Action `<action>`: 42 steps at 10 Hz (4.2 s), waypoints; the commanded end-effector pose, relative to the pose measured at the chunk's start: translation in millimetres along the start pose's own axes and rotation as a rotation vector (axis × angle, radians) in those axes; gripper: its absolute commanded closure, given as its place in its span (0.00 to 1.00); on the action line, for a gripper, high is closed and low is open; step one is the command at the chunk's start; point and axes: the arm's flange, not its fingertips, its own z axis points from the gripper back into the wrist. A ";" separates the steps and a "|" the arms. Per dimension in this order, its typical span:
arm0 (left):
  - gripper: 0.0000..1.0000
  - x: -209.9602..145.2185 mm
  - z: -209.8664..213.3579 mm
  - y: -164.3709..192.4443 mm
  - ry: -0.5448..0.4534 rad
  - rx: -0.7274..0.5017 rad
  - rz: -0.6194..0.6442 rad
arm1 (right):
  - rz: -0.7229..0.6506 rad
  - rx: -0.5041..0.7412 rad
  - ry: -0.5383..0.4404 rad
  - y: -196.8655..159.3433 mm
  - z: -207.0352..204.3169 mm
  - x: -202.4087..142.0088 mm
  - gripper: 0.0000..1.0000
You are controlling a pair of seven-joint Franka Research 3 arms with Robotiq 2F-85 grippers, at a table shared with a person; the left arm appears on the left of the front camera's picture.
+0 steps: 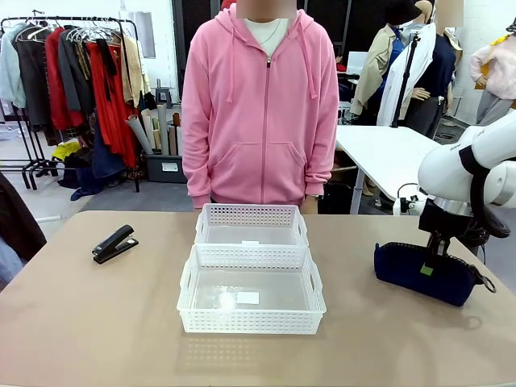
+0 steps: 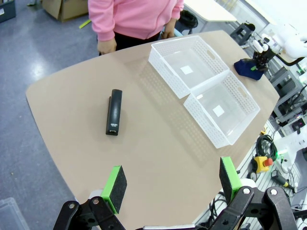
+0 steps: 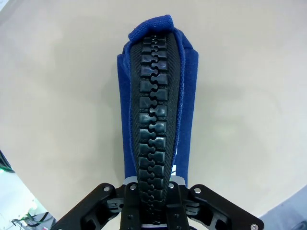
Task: Distribute items into two baskets.
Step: Pick up the Pencil pouch that the person points to, then move the picked Pencil pouch towards the Organizing basket indicated by the person, stopping as directed.
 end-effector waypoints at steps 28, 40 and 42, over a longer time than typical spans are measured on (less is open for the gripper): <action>0.00 0.9 0.6 0.6 -0.018 -0.013 -0.007 | 0.322 -0.113 -0.149 101.1 220.7 36.9 1.00; 0.00 0.9 0.6 0.6 -0.018 -0.013 -0.007 | 0.322 -0.113 -0.149 101.1 220.7 36.9 1.00; 0.00 0.9 0.6 0.6 -0.018 -0.013 -0.007 | 0.322 -0.113 -0.149 101.1 220.7 36.9 1.00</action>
